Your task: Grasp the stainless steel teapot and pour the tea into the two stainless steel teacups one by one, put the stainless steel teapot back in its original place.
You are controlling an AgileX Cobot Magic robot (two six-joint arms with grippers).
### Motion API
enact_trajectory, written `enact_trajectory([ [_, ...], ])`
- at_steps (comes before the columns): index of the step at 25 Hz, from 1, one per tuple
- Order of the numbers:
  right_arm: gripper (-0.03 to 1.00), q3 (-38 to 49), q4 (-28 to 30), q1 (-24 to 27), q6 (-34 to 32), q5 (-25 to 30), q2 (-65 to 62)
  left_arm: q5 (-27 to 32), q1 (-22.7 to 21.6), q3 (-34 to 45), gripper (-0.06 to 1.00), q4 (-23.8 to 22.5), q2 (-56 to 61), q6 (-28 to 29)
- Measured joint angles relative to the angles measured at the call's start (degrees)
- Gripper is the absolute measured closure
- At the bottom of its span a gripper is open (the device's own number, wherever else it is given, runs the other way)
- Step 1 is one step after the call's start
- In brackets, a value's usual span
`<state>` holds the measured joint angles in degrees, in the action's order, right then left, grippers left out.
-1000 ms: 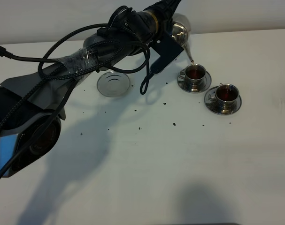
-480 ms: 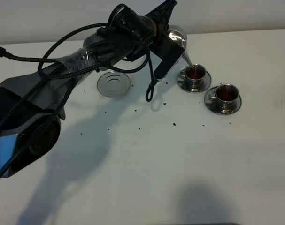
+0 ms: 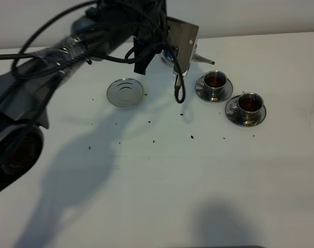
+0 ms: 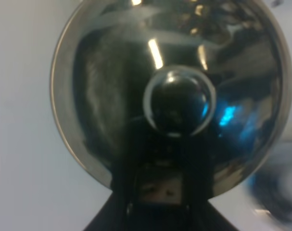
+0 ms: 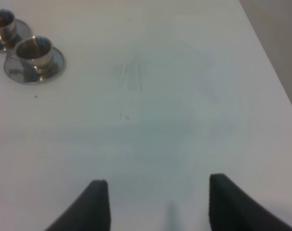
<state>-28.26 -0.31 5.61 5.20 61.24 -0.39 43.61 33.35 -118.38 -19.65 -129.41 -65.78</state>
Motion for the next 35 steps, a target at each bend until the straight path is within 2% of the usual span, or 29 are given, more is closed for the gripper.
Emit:
enact_trajectory([
  [8,0.52,0.00,0.00,0.00,0.00,0.00,0.00,18.54,0.00,0.00,0.70,9.91,2.31,15.93],
  [12,0.52,0.00,0.00,0.00,0.00,0.00,0.00,23.88,0.00,0.00,0.70,15.07,2.31,24.20],
  [15,0.52,0.00,0.00,0.00,0.00,0.00,0.00,24.29,0.00,0.00,0.70,18.92,2.18,31.17],
  [18,0.52,0.00,0.00,0.00,0.00,0.00,0.00,24.24,0.00,0.00,0.70,20.54,0.76,35.34],
  [27,0.52,0.00,0.00,0.00,0.00,0.00,0.00,19.63,0.00,0.00,0.70,25.14,-2.81,38.52],
  [32,0.52,0.00,0.00,0.00,0.00,0.00,0.00,20.06,-1.37,0.00,0.70,21.84,0.57,46.47],
  [35,0.52,0.00,0.00,0.00,0.00,0.00,0.00,23.40,-3.74,0.00,0.70,19.65,2.51,52.76],
])
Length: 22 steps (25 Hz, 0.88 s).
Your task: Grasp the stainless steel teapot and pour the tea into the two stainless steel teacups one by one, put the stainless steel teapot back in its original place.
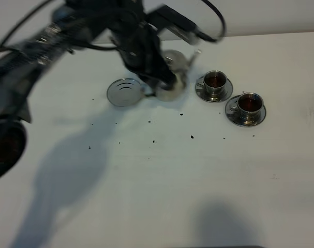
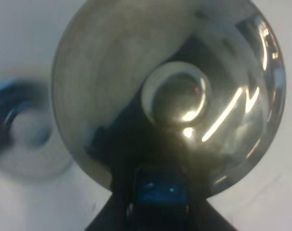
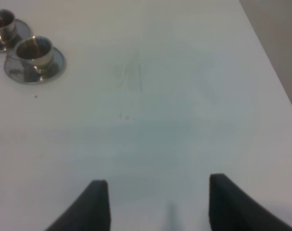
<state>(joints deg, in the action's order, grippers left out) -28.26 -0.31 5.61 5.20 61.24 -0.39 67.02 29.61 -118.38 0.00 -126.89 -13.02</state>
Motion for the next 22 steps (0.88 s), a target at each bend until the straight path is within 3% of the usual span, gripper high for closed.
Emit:
enact_trajectory([
  [4,0.52,0.00,0.00,0.00,0.00,0.00,0.00,1.07,-4.08,0.00,0.70,-0.74,0.82,5.53],
  [11,0.52,0.00,0.00,0.00,0.00,0.00,0.00,1.11,-9.12,0.00,0.70,-0.81,0.64,8.87],
  [22,0.52,0.00,0.00,0.00,0.00,0.00,0.00,-1.01,-10.46,0.00,0.70,-0.48,-4.06,9.49],
])
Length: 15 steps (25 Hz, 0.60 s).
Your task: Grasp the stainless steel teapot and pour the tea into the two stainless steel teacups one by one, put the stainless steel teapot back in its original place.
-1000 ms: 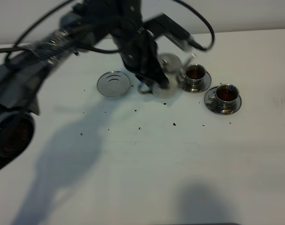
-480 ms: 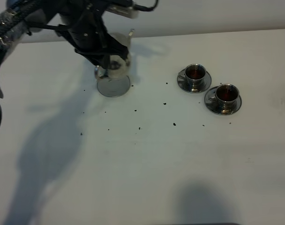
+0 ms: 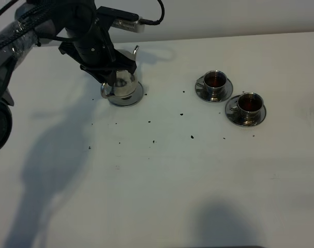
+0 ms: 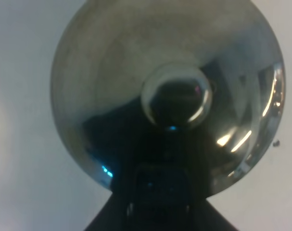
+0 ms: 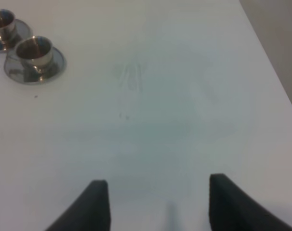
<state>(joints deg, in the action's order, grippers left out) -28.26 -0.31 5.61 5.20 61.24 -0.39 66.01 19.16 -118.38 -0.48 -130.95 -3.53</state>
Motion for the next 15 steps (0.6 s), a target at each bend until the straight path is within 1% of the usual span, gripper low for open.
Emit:
enact_trajectory([
  [6,0.52,0.00,0.00,0.00,0.00,0.00,0.00,-3.34,-0.04,0.00,0.70,0.00,-0.30,-0.16],
  [11,0.52,0.00,0.00,0.00,0.00,0.00,0.00,-3.63,-0.04,0.00,0.70,0.00,-1.19,-0.36],
  [15,0.52,0.00,0.00,0.00,0.00,0.00,0.00,-4.15,-0.04,0.00,0.70,0.00,-2.28,-1.57],
])
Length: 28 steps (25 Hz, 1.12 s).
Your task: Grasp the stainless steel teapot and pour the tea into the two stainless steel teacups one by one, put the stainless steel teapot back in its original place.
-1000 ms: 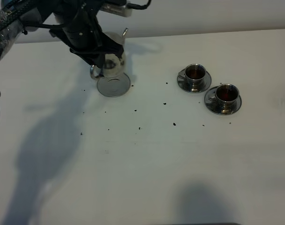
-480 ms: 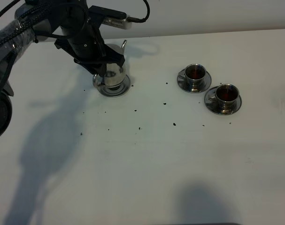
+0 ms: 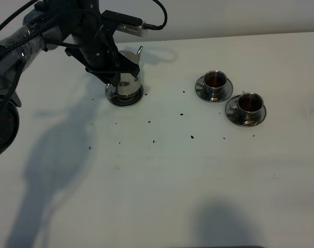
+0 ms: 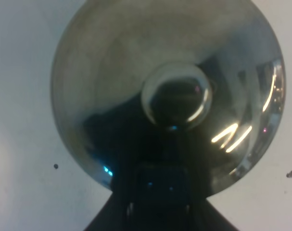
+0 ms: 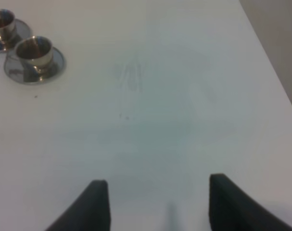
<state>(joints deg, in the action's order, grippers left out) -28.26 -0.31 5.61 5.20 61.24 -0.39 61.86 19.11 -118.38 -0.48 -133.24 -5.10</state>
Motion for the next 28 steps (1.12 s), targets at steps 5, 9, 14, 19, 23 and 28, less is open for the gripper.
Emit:
enact_trajectory([
  [5,0.52,0.00,0.00,0.00,0.00,0.00,0.00,-0.18,0.00,0.00,0.70,0.00,-0.25,-0.30],
  [9,0.52,0.00,0.00,0.00,0.00,0.00,0.00,-0.18,0.00,0.00,0.70,0.00,-0.90,-0.36],
  [14,0.52,0.00,0.00,0.00,0.00,0.00,0.00,0.04,0.00,0.00,0.70,0.00,-1.31,-0.61],
  [19,0.52,0.00,0.00,0.00,0.00,0.00,0.00,0.69,0.00,0.00,0.70,0.00,-1.31,-0.72],
  [23,0.52,0.00,0.00,0.00,0.00,0.00,0.00,1.10,0.00,0.00,0.70,0.00,-1.31,-1.38],
  [28,0.52,0.00,0.00,0.00,0.00,0.00,0.00,2.07,0.00,0.00,0.70,0.00,-1.31,-1.55],
])
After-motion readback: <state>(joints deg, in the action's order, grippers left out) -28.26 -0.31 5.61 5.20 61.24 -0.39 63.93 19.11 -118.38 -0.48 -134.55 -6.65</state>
